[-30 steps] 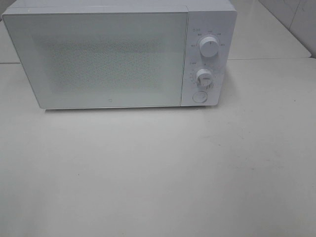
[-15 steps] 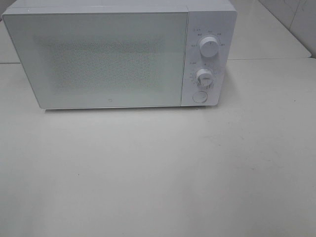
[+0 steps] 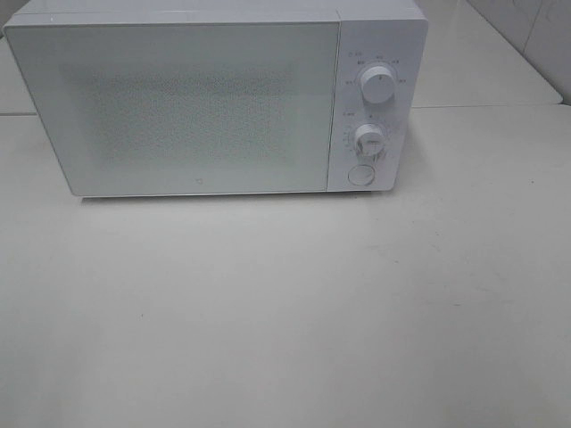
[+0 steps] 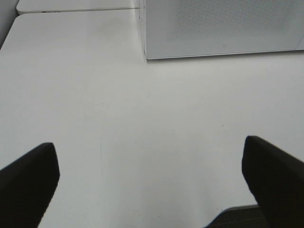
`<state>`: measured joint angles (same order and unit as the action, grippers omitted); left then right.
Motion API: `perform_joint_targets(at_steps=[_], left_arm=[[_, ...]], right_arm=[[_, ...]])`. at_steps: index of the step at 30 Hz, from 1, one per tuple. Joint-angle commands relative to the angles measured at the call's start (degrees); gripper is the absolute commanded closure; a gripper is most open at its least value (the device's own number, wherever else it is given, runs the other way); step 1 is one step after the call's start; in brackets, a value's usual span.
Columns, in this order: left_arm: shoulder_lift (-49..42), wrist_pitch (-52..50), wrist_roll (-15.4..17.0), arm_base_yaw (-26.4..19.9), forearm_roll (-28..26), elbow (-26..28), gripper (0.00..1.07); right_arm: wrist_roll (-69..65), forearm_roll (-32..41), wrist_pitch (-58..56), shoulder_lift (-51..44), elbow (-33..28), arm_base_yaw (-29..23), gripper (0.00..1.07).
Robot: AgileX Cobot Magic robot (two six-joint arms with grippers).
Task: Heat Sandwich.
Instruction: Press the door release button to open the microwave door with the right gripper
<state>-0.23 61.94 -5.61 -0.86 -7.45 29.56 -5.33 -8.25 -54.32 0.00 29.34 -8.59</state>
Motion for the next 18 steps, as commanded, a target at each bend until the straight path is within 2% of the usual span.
perform_joint_targets(at_steps=[1, 4, 18], left_arm=[[-0.52, -0.57, 0.40, -0.17, -0.40, -0.06, 0.06], [-0.52, -0.57, 0.40, -0.17, -0.40, -0.06, 0.06], [-0.52, -0.57, 0.40, -0.17, -0.40, -0.06, 0.06]], right_arm=[[-0.11, -0.11, 7.33, 2.18, 0.52, 0.29, 0.32], [-0.11, -0.11, 15.24, 6.59, 0.52, 0.29, 0.32], [-2.41, -0.11, 34.09, 21.77, 0.52, 0.29, 0.32]])
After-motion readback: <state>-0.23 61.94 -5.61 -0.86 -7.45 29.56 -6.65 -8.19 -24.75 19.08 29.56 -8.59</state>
